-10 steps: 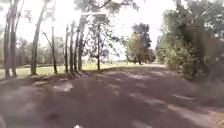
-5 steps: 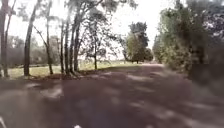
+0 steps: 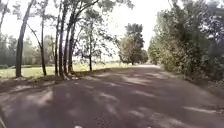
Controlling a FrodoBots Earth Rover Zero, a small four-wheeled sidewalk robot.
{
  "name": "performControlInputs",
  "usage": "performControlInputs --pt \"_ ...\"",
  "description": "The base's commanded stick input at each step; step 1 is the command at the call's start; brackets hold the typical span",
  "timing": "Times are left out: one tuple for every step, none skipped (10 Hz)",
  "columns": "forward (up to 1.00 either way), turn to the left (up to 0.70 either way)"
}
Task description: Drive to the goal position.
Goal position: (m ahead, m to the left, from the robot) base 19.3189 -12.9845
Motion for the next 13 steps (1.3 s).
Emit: performControlInputs --pt "1.0 -0.26" --pt "1.0 -0.25" --pt "1.0 -0.25" --pt "1.0 -0.25" --pt "1.0 -0.25" --pt "1.0 -0.25" --pt "1.0 -0.26" --pt "1.0 -0.27" --pt "1.0 -0.27" --pt "1.0 -0.27" --pt "1.0 -0.27" --pt "1.0 -0.27" --pt "1.0 -0.26"
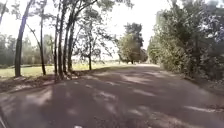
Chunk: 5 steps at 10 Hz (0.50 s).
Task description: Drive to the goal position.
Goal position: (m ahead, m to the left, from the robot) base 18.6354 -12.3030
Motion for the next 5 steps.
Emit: performControlInputs --pt "1.0 -0.25" --pt "1.0 -0.25" --pt "1.0 -0.24" --pt "1.0 -0.24" --pt "0.83 -0.08"
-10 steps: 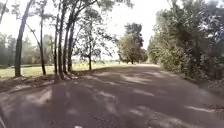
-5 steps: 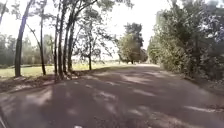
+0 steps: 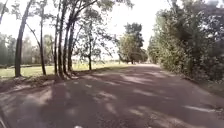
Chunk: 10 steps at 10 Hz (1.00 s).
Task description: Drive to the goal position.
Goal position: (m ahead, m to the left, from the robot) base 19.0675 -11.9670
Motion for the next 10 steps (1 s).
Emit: performControlInputs --pt "0.19 -0.02" --pt "0.73 -0.03" --pt "1.0 -0.03" --pt "1.0 -0.03" --pt "1.0 -0.03" --pt "1.0 -0.03" --pt "1.0 -0.03" --pt "1.0 -0.02" --pt "1.0 -0.01" --pt "1.0 -0.01"
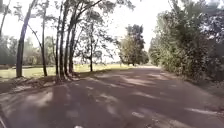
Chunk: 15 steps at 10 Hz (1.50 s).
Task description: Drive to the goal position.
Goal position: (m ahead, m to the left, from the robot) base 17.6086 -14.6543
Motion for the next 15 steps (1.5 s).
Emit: performControlInputs --pt "1.0 -0.01" --pt "1.0 -0.01" --pt "1.0 -0.01" --pt "1.0 -0.01" --pt "1.0 -0.01" --pt "1.0 -0.01" --pt "1.0 -0.01" --pt "1.0 -0.01" --pt "1.0 -0.08" --pt "1.0 -0.17" --pt "1.0 -0.26" --pt "1.0 -0.33" --pt "1.0 -0.36" --pt "1.0 -0.38" --pt "1.0 -0.38"
